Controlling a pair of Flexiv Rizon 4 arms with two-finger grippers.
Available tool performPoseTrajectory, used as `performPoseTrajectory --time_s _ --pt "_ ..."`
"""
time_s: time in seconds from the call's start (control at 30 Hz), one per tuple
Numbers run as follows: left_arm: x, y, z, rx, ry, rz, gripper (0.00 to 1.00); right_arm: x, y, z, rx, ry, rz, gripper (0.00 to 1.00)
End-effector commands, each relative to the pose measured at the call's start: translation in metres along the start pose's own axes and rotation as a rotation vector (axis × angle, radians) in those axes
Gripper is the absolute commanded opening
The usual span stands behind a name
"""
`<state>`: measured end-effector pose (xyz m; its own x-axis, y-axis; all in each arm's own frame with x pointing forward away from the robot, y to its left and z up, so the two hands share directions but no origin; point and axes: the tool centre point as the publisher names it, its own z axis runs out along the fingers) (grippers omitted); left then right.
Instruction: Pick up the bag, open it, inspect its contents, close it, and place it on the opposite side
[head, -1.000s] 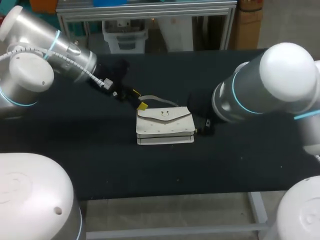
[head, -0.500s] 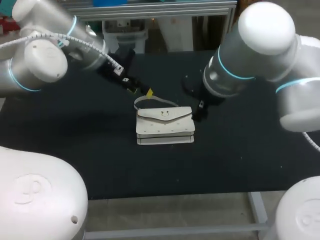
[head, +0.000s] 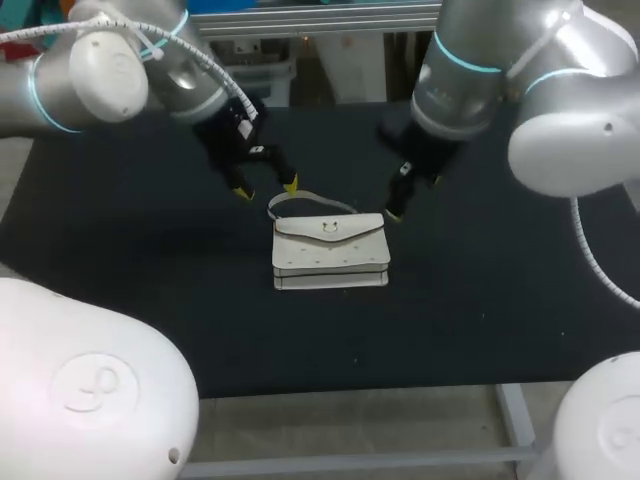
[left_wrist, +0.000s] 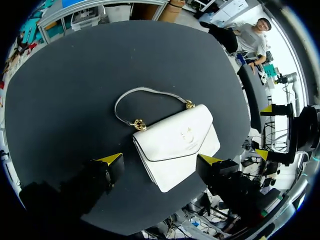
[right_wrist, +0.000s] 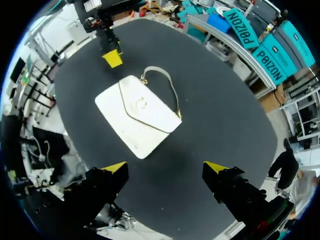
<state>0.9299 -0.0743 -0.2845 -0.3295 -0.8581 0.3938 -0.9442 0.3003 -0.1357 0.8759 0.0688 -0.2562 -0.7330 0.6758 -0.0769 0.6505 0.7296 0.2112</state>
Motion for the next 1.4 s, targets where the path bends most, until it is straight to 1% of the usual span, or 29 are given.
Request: performPoseTrajectory --time_s 0.03,0.6,0.63,0.67,0.7,0.77,0.8,0.87,0.9,0.97,1.0,1.03,1.07,1.1,1.13,1.17,1.2,1.23,1.27,1.3,1.4 --pt "-0.010 -0.003 0.007 -0.012 0.019 -0.039 1.00 -0.008 -0.003 0.001 0.159 0.042 0.078 1.00" --pt "-0.010 -0.003 0.007 -0.012 0.019 -0.039 1.00 -0.008 -0.003 0.001 0.159 0.042 0.078 1.00" --pt "-0.006 -0.006 0.013 0.030 0.014 -0.111 1.00 -0.008 -0.003 0.001 0.159 0.042 0.078 1.00" --pt "-0.004 -0.006 0.016 0.011 0.036 -0.159 1.00 -0.008 -0.003 0.001 0.159 0.042 0.078 1.00" --pt "-0.002 -0.005 0.018 0.023 0.035 -0.222 1.00 -0.007 -0.002 0.004 0.152 0.072 0.115 1.00" --pt "-0.001 -0.001 0.020 0.016 0.050 -0.285 1.00 -0.006 -0.004 0.010 0.152 0.095 0.192 1.00" --pt "0.000 0.000 0.021 0.017 0.048 -0.356 1.00 -0.006 -0.006 0.013 0.150 0.122 0.226 1.00" --pt "-0.001 0.004 0.022 0.009 0.073 -0.410 1.00 -0.009 -0.009 0.019 0.161 0.143 0.306 1.00" --pt "-0.003 0.005 0.021 0.024 0.071 -0.479 1.00 -0.011 -0.012 0.021 0.161 0.174 0.347 1.00" --pt "-0.005 0.011 0.025 0.017 0.097 -0.503 1.00 -0.014 -0.016 0.024 0.162 0.201 0.409 1.00" --pt "-0.007 0.010 0.026 0.034 0.092 -0.556 1.00 -0.015 -0.017 0.025 0.155 0.230 0.435 1.00" --pt "-0.008 0.011 0.029 0.034 0.097 -0.541 1.00 -0.016 -0.019 0.026 0.154 0.249 0.465 1.00" --pt "-0.009 0.013 0.030 0.035 0.120 -0.561 1.00 -0.017 -0.020 0.027 0.151 0.261 0.499 1.00" --pt "-0.010 0.013 0.031 0.041 0.121 -0.582 1.00 -0.018 -0.021 0.028 0.153 0.283 0.528 1.00" --pt "-0.010 0.014 0.032 0.038 0.133 -0.574 1.00 -0.018 -0.022 0.030 0.144 0.313 0.561 1.00" --pt "-0.010 0.015 0.032 0.047 0.146 -0.596 1.00 -0.019 -0.023 0.031 0.146 0.340 0.598 1.00" --pt "-0.009 0.015 0.033 0.061 0.142 -0.616 1.00 -0.020 -0.024 0.032 0.130 0.384 0.631 1.00" --pt "-0.008 0.015 0.034 0.055 0.154 -0.619 1.00 -0.021 -0.025 0.033 0.114 0.426 0.673 1.00" --pt "-0.007 0.014 0.036 0.031 0.159 -0.623 1.00 -0.020 -0.025 0.034 0.101 0.457 0.685 1.00" --pt "-0.008 0.011 0.039 0.020 0.126 -0.640 1.00 -0.020 -0.025 0.034 0.101 0.457 0.685 1.00" --pt "-0.008 0.011 0.039 0.020 0.126 -0.640 1.00 -0.020 -0.025 0.034 0.101 0.457 0.685 1.00"
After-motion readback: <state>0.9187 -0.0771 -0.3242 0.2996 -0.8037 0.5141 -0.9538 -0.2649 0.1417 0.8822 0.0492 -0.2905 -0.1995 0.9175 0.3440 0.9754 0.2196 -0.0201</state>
